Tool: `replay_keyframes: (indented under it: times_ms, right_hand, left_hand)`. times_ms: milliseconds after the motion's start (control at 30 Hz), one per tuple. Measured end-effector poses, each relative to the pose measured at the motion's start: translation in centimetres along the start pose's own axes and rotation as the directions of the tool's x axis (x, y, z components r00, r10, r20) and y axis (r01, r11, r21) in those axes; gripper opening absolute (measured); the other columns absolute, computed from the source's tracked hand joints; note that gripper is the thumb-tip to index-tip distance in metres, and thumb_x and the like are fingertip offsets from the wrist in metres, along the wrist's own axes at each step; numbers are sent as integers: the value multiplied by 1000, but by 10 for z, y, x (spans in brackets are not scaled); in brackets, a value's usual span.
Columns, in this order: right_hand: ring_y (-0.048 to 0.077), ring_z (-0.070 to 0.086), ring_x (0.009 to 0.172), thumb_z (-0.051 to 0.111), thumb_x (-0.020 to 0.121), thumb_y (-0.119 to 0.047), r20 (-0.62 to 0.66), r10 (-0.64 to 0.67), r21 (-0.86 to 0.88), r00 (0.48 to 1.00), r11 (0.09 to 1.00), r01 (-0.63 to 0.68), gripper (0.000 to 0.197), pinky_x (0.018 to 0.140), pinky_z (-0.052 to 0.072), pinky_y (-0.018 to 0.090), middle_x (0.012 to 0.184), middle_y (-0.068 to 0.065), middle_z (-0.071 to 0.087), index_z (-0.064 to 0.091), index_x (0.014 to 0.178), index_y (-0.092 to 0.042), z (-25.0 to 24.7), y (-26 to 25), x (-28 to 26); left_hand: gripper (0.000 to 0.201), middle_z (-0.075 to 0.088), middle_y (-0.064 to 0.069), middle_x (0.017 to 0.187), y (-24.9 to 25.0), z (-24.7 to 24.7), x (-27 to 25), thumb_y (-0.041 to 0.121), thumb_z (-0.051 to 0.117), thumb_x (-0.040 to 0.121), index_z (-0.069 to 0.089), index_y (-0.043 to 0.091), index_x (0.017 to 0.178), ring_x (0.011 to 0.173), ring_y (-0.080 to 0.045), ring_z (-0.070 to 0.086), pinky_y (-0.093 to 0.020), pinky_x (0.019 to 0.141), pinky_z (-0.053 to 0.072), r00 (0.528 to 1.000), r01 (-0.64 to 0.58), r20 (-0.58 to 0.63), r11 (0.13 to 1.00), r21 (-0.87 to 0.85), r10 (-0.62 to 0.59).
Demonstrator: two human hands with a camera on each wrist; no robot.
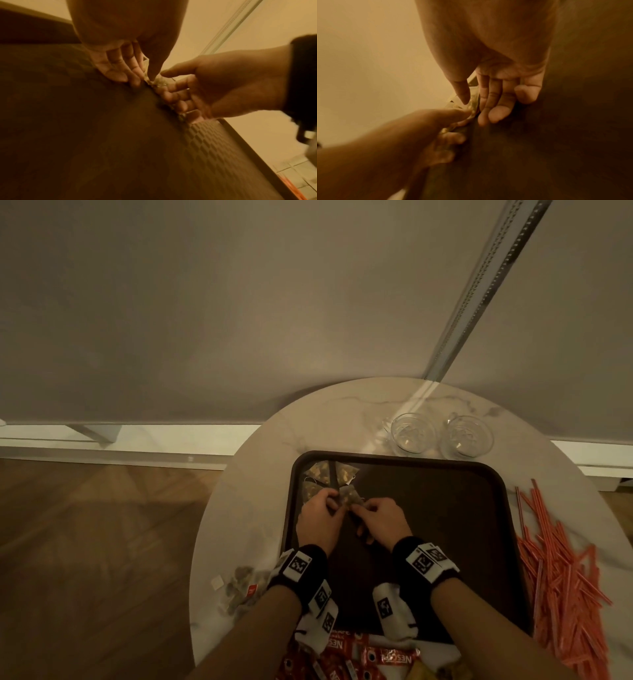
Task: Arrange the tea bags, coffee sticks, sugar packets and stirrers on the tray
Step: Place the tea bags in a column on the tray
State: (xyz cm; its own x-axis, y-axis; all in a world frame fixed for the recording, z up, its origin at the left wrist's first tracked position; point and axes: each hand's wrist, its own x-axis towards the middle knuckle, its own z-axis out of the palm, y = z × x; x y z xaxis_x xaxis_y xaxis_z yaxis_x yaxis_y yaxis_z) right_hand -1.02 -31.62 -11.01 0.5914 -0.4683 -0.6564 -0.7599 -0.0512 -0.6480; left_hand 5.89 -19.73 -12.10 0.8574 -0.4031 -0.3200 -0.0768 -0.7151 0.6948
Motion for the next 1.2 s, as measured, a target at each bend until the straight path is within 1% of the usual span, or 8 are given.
replay_keyframes:
  times_ms: [300, 400, 467, 533, 733, 833, 933, 1200]
  right_hand:
    - [12, 61, 54, 64, 93, -15, -91, -106, -39, 990, 994, 102, 8, 48, 48, 23, 74, 9, 69, 60, 89, -20, -18, 8, 10]
    - [15, 65, 63, 65, 92, -14, -95, -169, -74, 981, 984, 163, 8, 54, 55, 28, 77, 6, 68, 63, 96, -20, -17, 3, 17]
    - [17, 67, 70, 68, 90, -15, -80, -230, -129, 970, 967, 218, 14, 66, 60, 37, 78, 4, 68, 65, 103, -22, -15, -1, 21]
    - [19, 67, 72, 70, 89, -16, -85, -237, -111, 968, 967, 227, 23, 72, 60, 41, 80, 5, 67, 63, 109, -23, -15, -3, 24]
    - [10, 60, 74, 72, 86, -10, -111, -244, -66, 963, 969, 238, 34, 71, 50, 22, 83, 2, 64, 60, 115, -20, -11, 8, 11]
    - [5, 54, 70, 76, 83, -12, -86, -285, -106, 955, 955, 276, 29, 65, 45, 14, 83, -1, 62, 63, 108, -18, -7, 13, 6]
    - [4, 53, 69, 75, 83, -13, -106, -288, -137, 952, 952, 273, 22, 65, 45, 14, 83, 0, 62, 67, 104, -13, -2, 15, 8]
    - [8, 53, 70, 80, 81, -21, -184, -294, -127, 938, 953, 274, 16, 66, 46, 20, 82, 1, 61, 69, 90, -14, 6, 18, 11]
  left_hand:
    - [16, 63, 14, 90, -1, -1, 1, 40, 68, 88, 66, 26, 97, 79, 0, 58, -19, 71, 50, 996, -73, 62, 989, 127, 65]
    - [33, 59, 15, 93, -1, -6, 1, 38, 72, 86, 56, 29, 114, 84, 0, 57, -17, 70, 46, 991, -126, 59, 989, 84, 121]
    - [52, 62, 14, 106, -2, -6, 2, 37, 71, 87, 49, 30, 133, 96, -4, 59, -23, 81, 50, 979, -192, 95, 975, 111, 182]
    - [46, 64, 12, 113, -1, -6, 3, 34, 69, 88, 54, 28, 132, 102, -5, 60, -26, 88, 52, 970, -228, 113, 963, 146, 213]
    - [22, 63, 13, 91, -4, -2, 7, 33, 71, 87, 65, 27, 108, 79, 1, 55, -17, 73, 46, 983, -179, 66, 979, 96, 173]
    - [19, 60, 15, 85, -3, 0, 8, 35, 71, 87, 65, 28, 103, 79, -3, 57, -23, 73, 50, 987, -153, 63, 984, 90, 148]
    - [20, 62, 13, 88, -3, 2, 10, 37, 72, 86, 64, 28, 102, 83, -7, 60, -29, 76, 54, 990, -132, 53, 988, 76, 128]
    - [23, 61, 13, 75, -9, -2, 9, 16, 77, 83, 69, 19, 104, 67, -1, 59, -21, 70, 55, 991, -126, 40, 991, -45, 128]
